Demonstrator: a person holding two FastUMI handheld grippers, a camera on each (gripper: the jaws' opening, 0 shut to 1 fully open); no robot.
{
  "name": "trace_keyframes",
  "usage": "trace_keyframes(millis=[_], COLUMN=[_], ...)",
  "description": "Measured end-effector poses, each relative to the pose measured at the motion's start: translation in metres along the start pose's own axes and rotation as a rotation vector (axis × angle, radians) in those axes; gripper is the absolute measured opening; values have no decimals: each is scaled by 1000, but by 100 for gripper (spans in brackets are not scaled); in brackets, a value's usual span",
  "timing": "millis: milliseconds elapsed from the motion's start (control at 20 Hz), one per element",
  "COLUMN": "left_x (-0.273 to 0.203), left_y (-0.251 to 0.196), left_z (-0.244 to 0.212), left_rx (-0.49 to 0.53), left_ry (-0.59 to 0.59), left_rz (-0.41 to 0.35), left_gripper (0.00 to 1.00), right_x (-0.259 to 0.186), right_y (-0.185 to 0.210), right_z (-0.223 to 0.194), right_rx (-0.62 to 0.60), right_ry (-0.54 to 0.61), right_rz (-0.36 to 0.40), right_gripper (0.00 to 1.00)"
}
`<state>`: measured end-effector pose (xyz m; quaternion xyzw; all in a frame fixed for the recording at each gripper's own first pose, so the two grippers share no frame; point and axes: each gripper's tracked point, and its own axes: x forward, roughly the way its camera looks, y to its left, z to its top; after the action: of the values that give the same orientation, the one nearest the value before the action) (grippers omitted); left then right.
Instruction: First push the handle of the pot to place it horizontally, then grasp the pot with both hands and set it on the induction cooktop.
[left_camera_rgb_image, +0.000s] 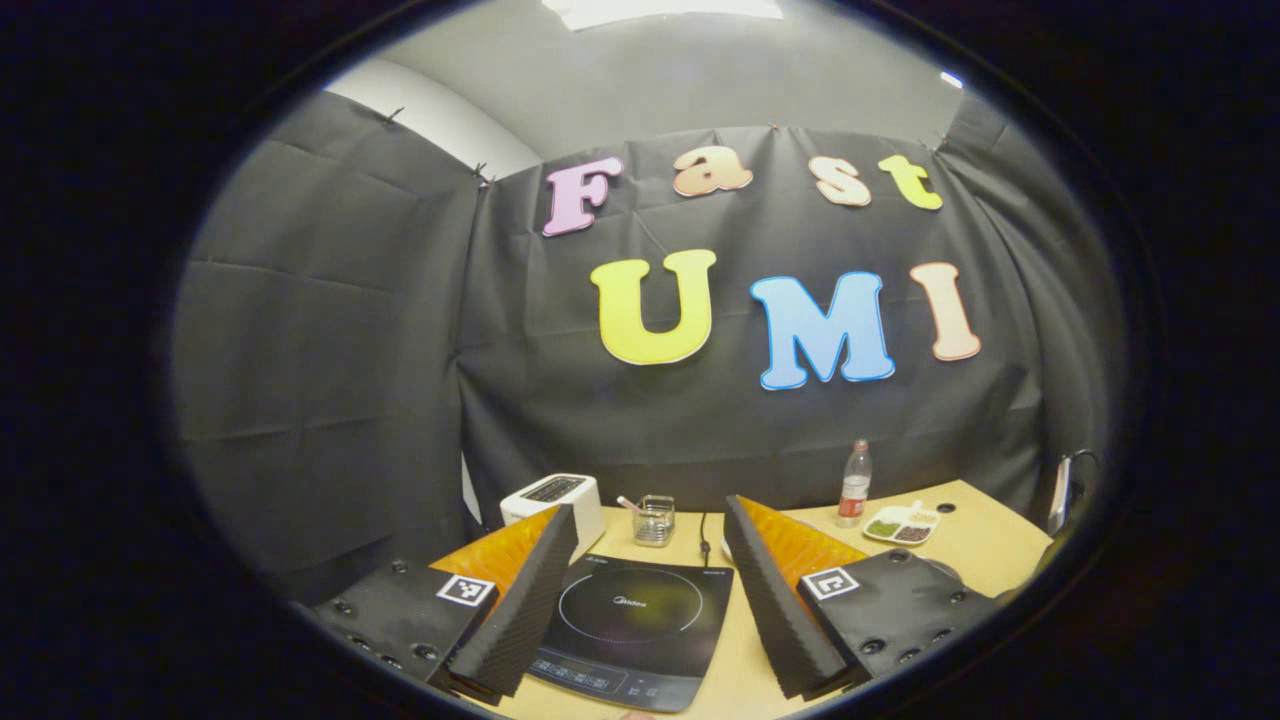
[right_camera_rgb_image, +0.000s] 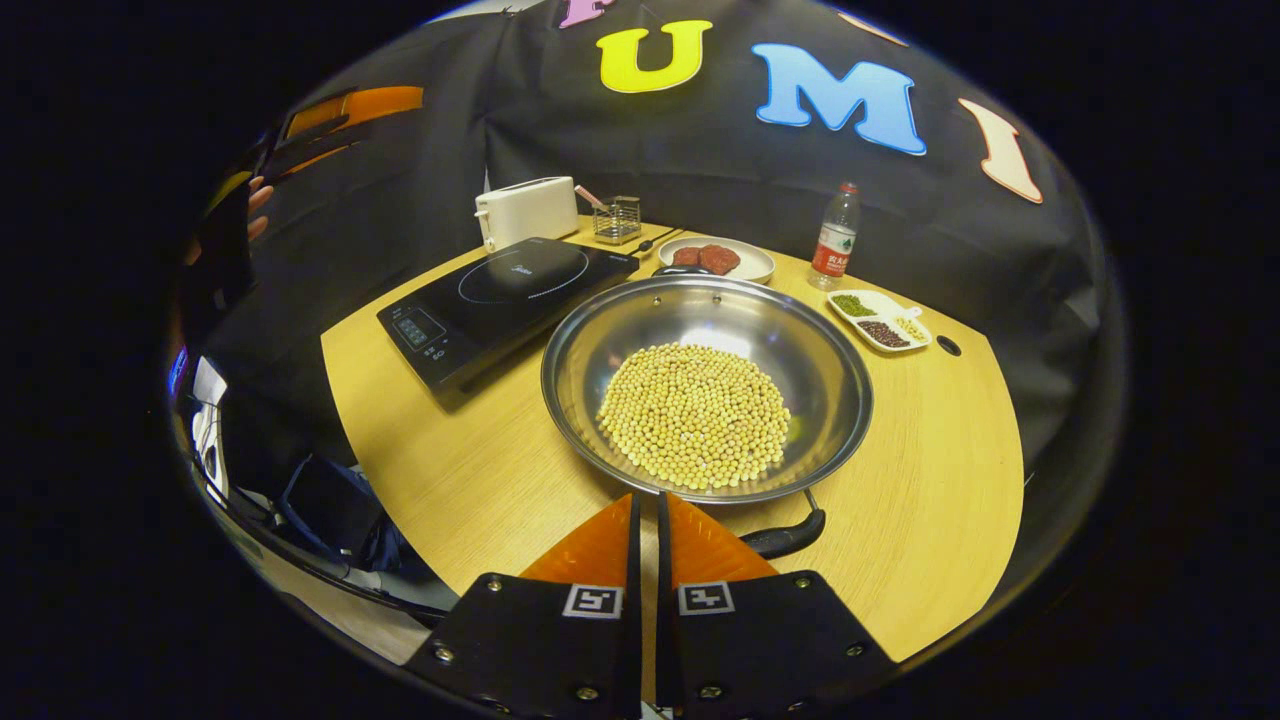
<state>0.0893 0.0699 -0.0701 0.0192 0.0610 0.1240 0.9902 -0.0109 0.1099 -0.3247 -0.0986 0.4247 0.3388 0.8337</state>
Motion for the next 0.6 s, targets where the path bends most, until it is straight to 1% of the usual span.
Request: trace_keyframes(millis=[100,150,200,300,350,400,450,600], left_x=[-1,-1,-1,-1,-1,-1,-2,-3], left_y=[-1,-3,-4,-9,-10,-11,-12,-14], left_z=[0,-1,-1,-3,-3,-2,-1,0], left_rx=[0,3,5,8,9,10,12,20], left_ry=[4,4,6,10,10,10,9,5], left_rz=[10,15,19,24,27,29,31,38], left_gripper=[96,93,96,96,100,100,96,97], right_x=[5,7,10,14,16,18,19,20], right_y=[-1,-2,-4,-3,-3,-2,-4,-10], right_z=[-7,-9,-10,-11,-10,-11,-10,-10], right_rx=[-5,-3,3,29,46,59,71,109], right_ry=[23,33,44,66,73,80,87,98], right_rz=[16,19,21,36,44,49,48,43], right_gripper=[6,6,6,6,6,6,6,6])
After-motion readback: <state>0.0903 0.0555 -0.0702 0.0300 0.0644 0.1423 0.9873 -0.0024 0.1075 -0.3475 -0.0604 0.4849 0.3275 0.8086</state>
